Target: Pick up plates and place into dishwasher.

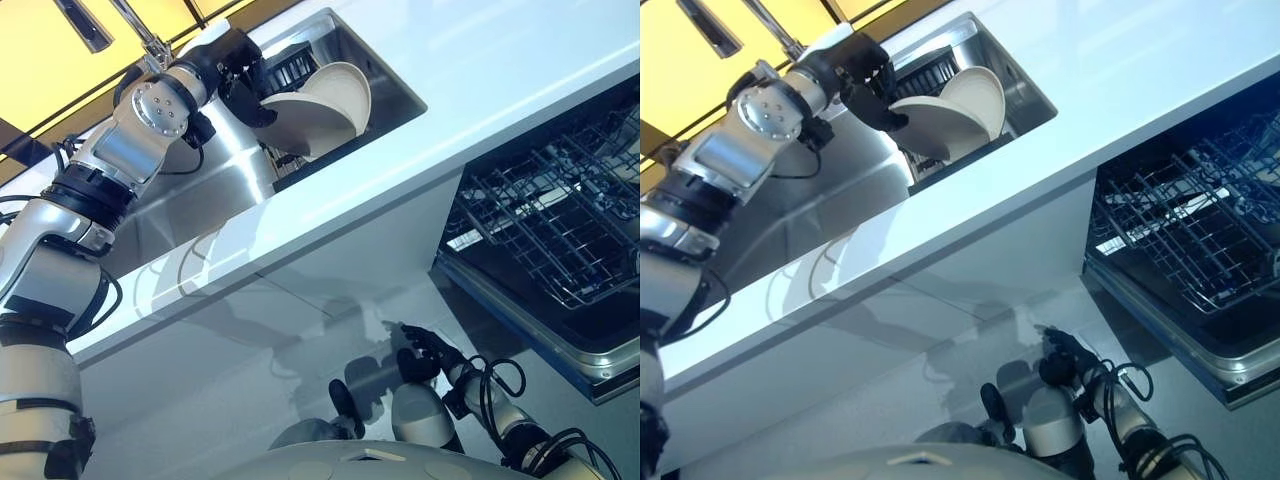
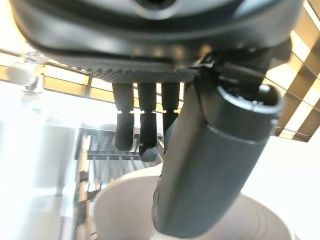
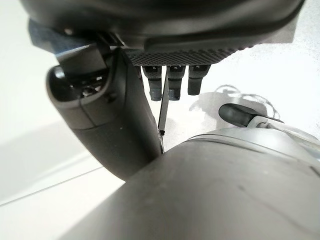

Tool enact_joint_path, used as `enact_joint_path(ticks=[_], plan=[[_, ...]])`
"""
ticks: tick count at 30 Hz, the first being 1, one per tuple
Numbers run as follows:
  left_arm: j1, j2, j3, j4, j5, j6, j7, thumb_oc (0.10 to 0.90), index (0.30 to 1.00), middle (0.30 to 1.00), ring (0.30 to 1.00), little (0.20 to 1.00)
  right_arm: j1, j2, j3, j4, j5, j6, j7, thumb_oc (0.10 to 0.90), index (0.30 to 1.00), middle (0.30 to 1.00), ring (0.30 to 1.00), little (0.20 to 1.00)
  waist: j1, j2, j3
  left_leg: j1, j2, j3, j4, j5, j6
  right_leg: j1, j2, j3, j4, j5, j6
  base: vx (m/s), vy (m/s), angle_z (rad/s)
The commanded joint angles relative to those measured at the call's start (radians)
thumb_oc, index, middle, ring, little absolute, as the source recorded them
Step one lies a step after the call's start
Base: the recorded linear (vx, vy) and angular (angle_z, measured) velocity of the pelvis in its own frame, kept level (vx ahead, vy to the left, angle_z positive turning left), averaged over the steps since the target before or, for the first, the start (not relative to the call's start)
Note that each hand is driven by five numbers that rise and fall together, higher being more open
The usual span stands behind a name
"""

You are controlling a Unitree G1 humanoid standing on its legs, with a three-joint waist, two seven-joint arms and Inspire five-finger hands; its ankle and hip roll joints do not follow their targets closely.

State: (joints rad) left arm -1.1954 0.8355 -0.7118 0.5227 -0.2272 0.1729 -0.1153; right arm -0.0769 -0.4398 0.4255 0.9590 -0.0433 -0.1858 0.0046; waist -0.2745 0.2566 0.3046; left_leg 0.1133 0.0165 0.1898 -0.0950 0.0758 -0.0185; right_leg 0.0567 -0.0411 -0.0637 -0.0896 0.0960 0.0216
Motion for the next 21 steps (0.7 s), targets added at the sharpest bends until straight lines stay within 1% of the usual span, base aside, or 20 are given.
enact_joint_path(ticks=[1,7,10,13,16,21], plan=[[-0.063,0.062,0.076,0.006,-0.056,-0.092,0.051,0.1,0.3,0.3,0.3,0.2,0.127,0.035,0.027,-0.007,-0.03,-0.039,0.01,0.8,0.9,0.9,0.9,0.9,0.008,-0.052,-0.119,0.015,-0.043,0.03,0.039,-0.085,0.006,0.002,0.012,0.008,0.07,-0.108,0.054,0.0,0.0,0.0],[-0.064,0.071,0.086,-0.041,-0.089,-0.105,0.048,0.1,0.3,0.3,0.3,0.2,0.128,0.052,0.021,-0.014,0.045,-0.099,0.048,0.8,0.9,0.9,0.9,0.9,0.02,-0.077,-0.152,0.03,-0.033,0.027,0.044,-0.095,0.008,0.024,0.019,0.007,0.066,-0.115,0.053,0.0,0.0,0.0],[-0.057,0.074,0.097,-0.057,-0.109,-0.107,0.054,0.1,0.3,0.3,0.3,0.2,0.13,0.053,0.014,-0.034,0.073,-0.113,0.055,0.8,0.9,0.9,0.9,0.9,0.024,-0.088,-0.161,0.035,-0.03,0.024,0.044,-0.099,0.01,0.029,0.022,0.006,0.068,-0.119,0.051,0.0,0.0,0.0],[-0.046,0.079,0.111,-0.07,-0.098,-0.094,0.043,0.1,0.3,0.3,0.3,0.2,0.132,0.056,0.002,-0.065,0.105,-0.123,0.066,0.8,0.9,0.9,0.9,0.9,0.031,-0.107,-0.179,0.045,-0.027,0.015,0.041,-0.105,0.015,0.038,0.027,0.005,0.07,-0.123,0.051,0.0,0.0,0.0],[-0.036,0.081,0.125,-0.058,-0.091,-0.104,0.029,0.1,0.3,0.3,0.3,0.2,0.138,0.063,-0.004,-0.061,0.104,-0.122,0.066,0.8,0.9,0.9,0.9,0.9,0.033,-0.112,-0.192,0.052,-0.025,0.012,0.036,-0.108,0.018,0.043,0.028,0.007,0.068,-0.126,0.051,0.0,0.0,0.0],[-0.037,0.083,0.13,-0.042,-0.109,-0.112,0.014,0.1,0.3,0.3,0.3,0.2,0.144,0.068,-0.005,-0.054,0.103,-0.128,0.072,0.8,0.9,0.9,0.9,0.9,0.03,-0.113,-0.2,0.064,-0.027,0.011,0.03,-0.111,0.022,0.05,0.03,0.012,0.065,-0.124,0.054,0.0,0.0,0.0]])
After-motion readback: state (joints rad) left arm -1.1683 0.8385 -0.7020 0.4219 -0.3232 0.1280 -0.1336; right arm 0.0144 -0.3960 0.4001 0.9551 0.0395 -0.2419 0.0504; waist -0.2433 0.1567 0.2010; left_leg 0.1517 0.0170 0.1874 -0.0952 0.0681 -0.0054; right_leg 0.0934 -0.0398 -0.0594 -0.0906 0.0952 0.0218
